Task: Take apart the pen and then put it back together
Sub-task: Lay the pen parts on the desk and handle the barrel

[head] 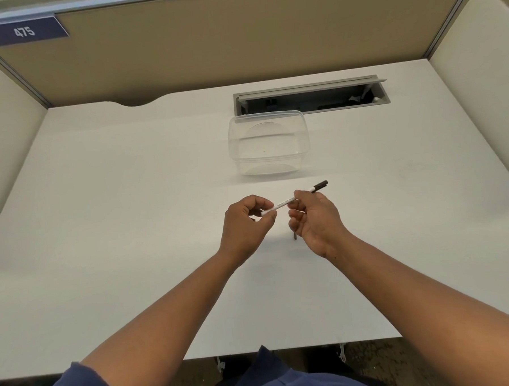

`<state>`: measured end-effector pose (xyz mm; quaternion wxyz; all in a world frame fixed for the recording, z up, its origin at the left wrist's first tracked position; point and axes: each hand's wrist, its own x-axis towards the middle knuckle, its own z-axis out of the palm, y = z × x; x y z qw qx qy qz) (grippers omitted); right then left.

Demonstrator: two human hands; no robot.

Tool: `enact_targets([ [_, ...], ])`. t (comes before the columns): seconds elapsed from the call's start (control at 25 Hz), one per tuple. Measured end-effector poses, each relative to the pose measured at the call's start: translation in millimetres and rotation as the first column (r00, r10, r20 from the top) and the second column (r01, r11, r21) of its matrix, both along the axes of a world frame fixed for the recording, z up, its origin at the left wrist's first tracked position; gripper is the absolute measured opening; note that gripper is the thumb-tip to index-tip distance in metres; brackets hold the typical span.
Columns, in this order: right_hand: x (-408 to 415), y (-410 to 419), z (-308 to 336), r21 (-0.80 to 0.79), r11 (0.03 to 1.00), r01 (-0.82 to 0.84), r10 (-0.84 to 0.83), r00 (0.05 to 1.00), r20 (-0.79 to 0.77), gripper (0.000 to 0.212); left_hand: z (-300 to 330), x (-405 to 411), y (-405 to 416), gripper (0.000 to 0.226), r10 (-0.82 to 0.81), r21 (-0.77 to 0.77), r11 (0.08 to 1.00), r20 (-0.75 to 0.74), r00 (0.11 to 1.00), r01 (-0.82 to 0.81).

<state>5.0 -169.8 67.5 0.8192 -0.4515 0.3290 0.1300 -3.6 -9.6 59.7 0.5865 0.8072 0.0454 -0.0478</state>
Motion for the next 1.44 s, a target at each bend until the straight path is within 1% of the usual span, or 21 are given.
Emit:
enact_targets([
  [0.08,-2,0,2,-0.094,0.994,-0.060,0.068,0.994,0.089,0.012,-3,1,1,0.008,-0.015,0.028,0.999,-0.018,1.000,0.015],
  [0.24,-1,-4,2,-0.345,0.935,-0.085,0.166,0.963,0.213,0.009,-9,7,10,0.015,-0.104,0.068,0.992,-0.093,0.990,0.110],
  [0.28,0,-7,2,-0.410,0.908,-0.090,0.200,0.951,0.236,0.007,-12,10,15,0.021,-0.129,0.111,0.983,-0.124,0.984,0.143],
  [0.36,2,-10,-1,-0.518,0.850,-0.100,0.271,0.926,0.265,0.008,-21,18,26,0.035,-0.166,0.261,0.942,-0.179,0.970,0.209],
  [0.44,4,-13,-5,-0.593,0.797,-0.116,0.332,0.904,0.268,0.009,-30,27,36,0.052,-0.212,0.459,0.839,-0.219,0.952,0.292],
  [0.52,6,-15,-11,-0.659,0.741,-0.129,0.385,0.885,0.260,0.009,-35,36,43,0.075,-0.240,0.621,0.676,-0.323,0.916,0.396],
  [0.6,7,-16,-17,-0.721,0.678,-0.143,0.447,0.859,0.250,0.009,-37,42,48,0.096,-0.228,0.692,0.527,-0.444,0.867,0.493],
  [0.64,8,-16,-20,-0.746,0.648,-0.152,0.475,0.846,0.241,0.009,-37,45,49,0.104,-0.221,0.697,0.484,-0.488,0.845,0.529],
  [0.68,8,-16,-22,-0.766,0.622,-0.162,0.498,0.837,0.227,0.009,-38,47,50,0.109,-0.216,0.691,0.462,-0.521,0.826,0.556],
  [0.8,9,-14,-25,-0.798,0.570,-0.192,0.538,0.822,0.186,0.010,-41,52,48,0.115,-0.208,0.684,0.427,-0.562,0.800,0.591],
  [0.96,11,-12,-30,-0.820,0.527,-0.223,0.577,0.802,0.153,0.013,-43,55,46,0.114,-0.219,0.694,0.416,-0.551,0.805,0.588],
  [1.16,12,-9,-32,-0.848,0.485,-0.212,0.628,0.760,0.169,0.015,-48,57,48,0.115,-0.225,0.692,0.427,-0.543,0.809,0.582],
  [1.32,9,-10,-40,-0.878,0.418,-0.235,0.694,0.706,0.141,0.013,-50,58,48,0.115,-0.225,0.682,0.440,-0.546,0.807,0.584],
  [1.36,9,-10,-41,-0.884,0.409,-0.226,0.698,0.701,0.143,0.013,-51,58,48,0.115,-0.224,0.685,0.436,-0.545,0.808,0.584],
  [1.44,8,-9,-42,-0.889,0.422,-0.176,0.690,0.699,0.189,0.015,-52,59,48,0.116,-0.221,0.690,0.430,-0.545,0.809,0.583],
])
